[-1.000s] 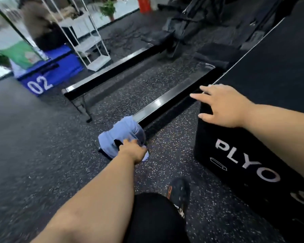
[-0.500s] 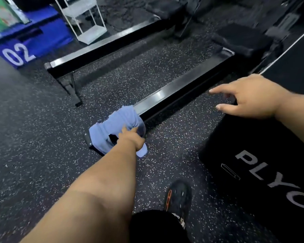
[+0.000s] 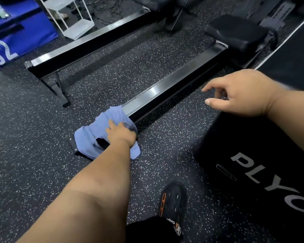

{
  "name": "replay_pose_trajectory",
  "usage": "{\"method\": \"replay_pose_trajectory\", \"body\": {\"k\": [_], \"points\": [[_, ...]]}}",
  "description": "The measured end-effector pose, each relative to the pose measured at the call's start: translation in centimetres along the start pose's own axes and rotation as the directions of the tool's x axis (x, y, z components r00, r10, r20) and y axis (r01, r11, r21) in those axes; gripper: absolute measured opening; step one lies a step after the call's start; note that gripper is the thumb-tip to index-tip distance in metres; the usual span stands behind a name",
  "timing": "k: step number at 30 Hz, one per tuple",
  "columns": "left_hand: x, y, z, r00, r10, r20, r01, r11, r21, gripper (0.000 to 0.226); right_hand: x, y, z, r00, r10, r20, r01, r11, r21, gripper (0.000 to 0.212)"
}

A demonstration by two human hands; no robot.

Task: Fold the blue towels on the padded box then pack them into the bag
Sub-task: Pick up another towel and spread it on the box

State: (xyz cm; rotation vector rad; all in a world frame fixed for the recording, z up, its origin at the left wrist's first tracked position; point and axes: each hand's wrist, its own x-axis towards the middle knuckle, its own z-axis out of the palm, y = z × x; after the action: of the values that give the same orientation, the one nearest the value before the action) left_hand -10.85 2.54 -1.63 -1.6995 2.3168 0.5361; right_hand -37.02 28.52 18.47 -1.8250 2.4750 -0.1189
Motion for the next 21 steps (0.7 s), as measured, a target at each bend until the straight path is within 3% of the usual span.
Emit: {"method": "replay_pose_trajectory", "body": {"k": [3,8,13,19,21], "points": [[-0.3,-0.8,0.3,0.996,-0.058,-0.073,0.049,0.991,-0.126,0.066,-0.1,0.1,0.1,1.000,0.002,-0.013,-0.001,1.000,0.008,0.051],[-0.5,-1.0,0.4,0.992,-0.120,-0.046,0.101,0.947,-0.304,0.069,0.1,0.1,0.3,0.999,-0.001,-0.034,0.001,1.000,0.020,0.066],[-0.1,-0.3,0.0,0.973,-0.228,0.034,0.205,0.788,-0.580,0.078,0.0,0.1,0.4,0.999,0.009,-0.051,-0.007,0.999,0.041,0.063],[0.5,-0.7,-0.3,0.977,-0.213,0.026,0.182,0.757,-0.627,0.068,-0.1,0.1,0.4,0.998,0.019,-0.058,-0.015,0.997,0.071,0.061],[0.9,-0.7,-0.4,0.977,-0.211,-0.031,0.133,0.713,-0.688,0.048,0.0,0.1,0.5,0.998,0.019,-0.067,-0.014,0.998,0.065,0.059]]}}
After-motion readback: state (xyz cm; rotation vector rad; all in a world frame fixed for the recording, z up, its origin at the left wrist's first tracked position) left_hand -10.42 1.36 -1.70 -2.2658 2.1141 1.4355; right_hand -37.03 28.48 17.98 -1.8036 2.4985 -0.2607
